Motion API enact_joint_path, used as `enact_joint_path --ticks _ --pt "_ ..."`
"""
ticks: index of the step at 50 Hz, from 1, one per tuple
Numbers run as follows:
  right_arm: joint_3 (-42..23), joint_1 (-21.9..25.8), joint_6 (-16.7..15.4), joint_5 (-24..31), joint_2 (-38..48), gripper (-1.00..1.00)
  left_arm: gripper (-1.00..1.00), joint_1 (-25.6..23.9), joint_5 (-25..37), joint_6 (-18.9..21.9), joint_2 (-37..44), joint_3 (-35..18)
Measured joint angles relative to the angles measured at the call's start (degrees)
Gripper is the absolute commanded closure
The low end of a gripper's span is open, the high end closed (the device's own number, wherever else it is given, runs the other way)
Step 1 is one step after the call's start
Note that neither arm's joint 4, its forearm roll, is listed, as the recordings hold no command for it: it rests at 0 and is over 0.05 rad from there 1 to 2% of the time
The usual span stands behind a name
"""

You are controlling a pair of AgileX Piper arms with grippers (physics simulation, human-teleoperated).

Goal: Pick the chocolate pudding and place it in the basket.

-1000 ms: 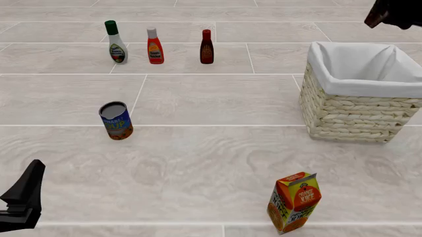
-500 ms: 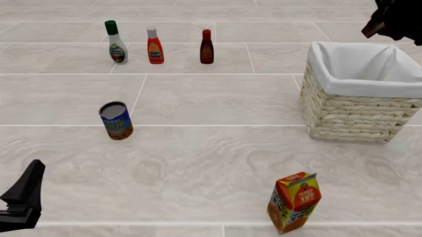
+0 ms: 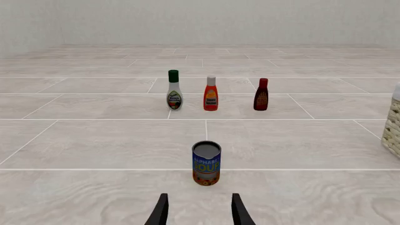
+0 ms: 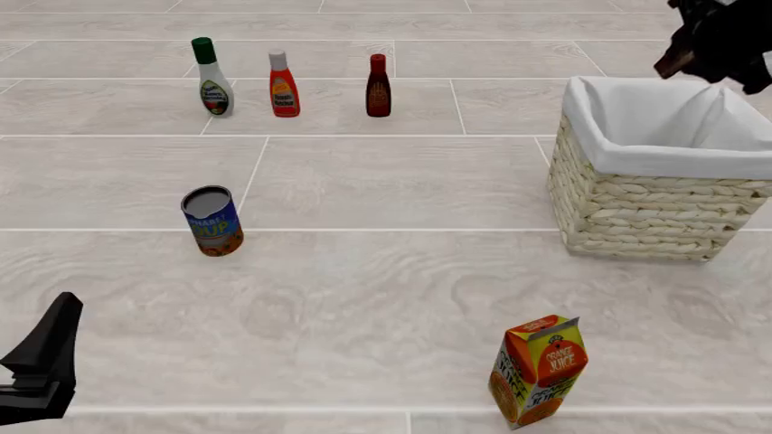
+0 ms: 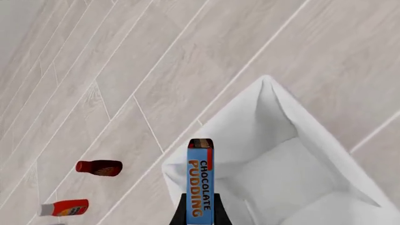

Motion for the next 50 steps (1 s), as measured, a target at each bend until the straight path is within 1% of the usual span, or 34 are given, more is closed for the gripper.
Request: enact_joint_path --ticks 21,33,50 --pt "2.6 0.5 2.8 -1.4 0.7 1.00 -1.00 0.0 0.0 0.0 0.0 0.0" --pt "4.3 0.6 3.7 -2.6 1.0 1.00 -1.00 0.0 0.0 0.0 0.0 0.0" --pt "4.9 0.1 4.6 -3.7 2.4 1.00 -1.00 0.0 0.0 0.0 0.0 0.0"
